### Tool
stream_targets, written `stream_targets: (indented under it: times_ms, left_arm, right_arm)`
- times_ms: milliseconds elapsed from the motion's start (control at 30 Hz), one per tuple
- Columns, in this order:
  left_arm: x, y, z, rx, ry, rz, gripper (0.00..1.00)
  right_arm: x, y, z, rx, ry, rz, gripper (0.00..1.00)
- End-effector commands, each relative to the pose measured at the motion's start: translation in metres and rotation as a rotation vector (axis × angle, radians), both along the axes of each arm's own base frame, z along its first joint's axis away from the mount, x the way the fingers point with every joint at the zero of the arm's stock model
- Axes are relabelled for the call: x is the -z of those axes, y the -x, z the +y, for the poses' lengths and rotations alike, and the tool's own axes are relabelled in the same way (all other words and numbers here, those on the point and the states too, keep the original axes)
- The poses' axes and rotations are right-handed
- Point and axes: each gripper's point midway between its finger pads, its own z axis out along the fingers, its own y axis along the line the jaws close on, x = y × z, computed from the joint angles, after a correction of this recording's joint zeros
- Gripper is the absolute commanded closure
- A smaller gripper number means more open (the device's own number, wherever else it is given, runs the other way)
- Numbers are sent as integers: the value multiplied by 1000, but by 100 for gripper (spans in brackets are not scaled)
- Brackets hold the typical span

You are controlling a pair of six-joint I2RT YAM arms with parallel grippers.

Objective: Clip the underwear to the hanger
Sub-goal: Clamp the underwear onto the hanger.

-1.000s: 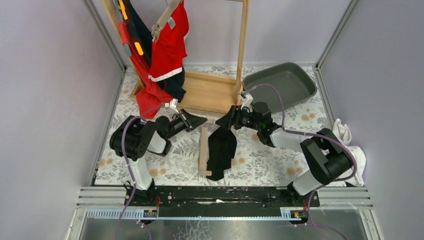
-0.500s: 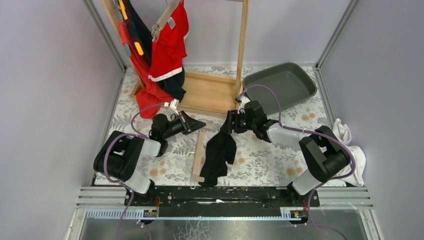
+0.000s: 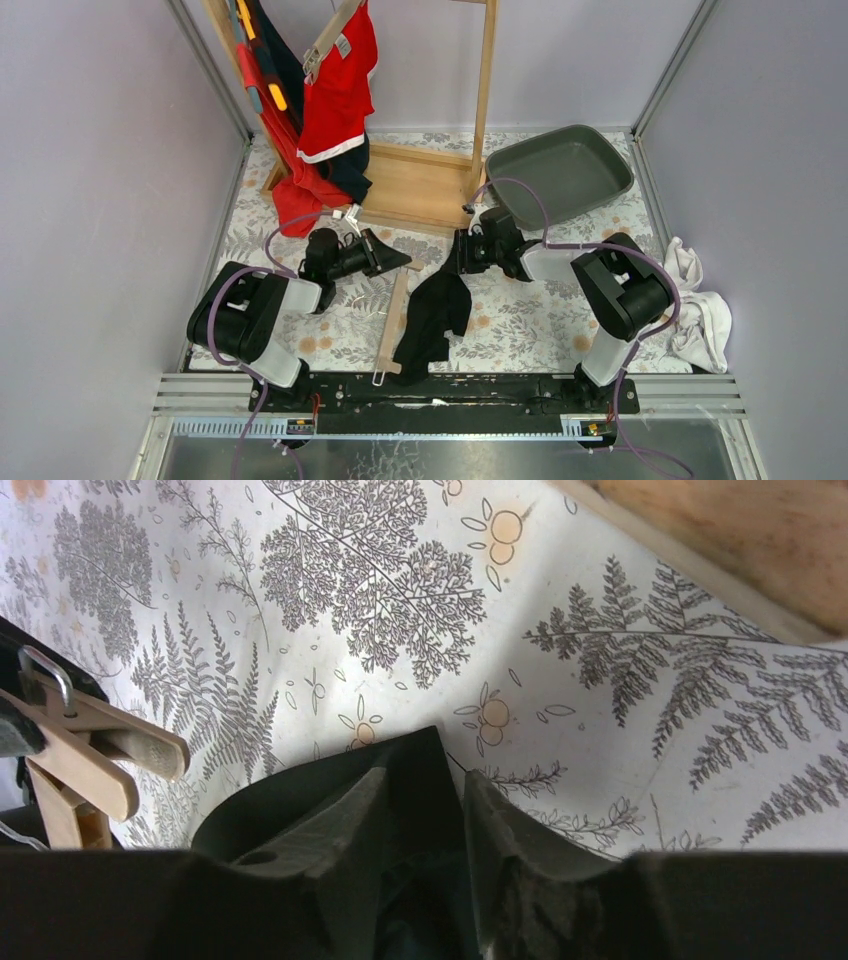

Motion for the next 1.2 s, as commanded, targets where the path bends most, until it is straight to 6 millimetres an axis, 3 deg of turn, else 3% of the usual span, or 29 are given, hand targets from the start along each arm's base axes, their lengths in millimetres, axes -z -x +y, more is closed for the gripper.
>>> stream_targets:
  times_ms: [0,100,200,367,600,800,1167]
  left_arm:
    - [-1,5,-1,31,-6,-21,100]
    - [1,3,-2,28,-10,-16,100]
    - [1,-1,-2,22,-10,-15,100]
    - [-5,-11,-6,20,8,-27,100]
    - [-37,-34,-26,35,46,-96,100]
    - [-63,-60,-38,44,70,-147,100]
    - [-57,-73,-43,56,66,-164,100]
  right_arm:
    - [-25,-11,21,-39,-92,-56,70]
    - [-33,-10,21,-39,-109,-75,89]
    - [-46,-10,17,-32,-110,-112,100]
    - [-84,-17,8,-1,-115,-243,100]
    - [-137,-32,-10,67,-94,-456,100]
    - [-149,-49,-21,98,5,-508,100]
    - [-149,-76,-29,141,40,-546,100]
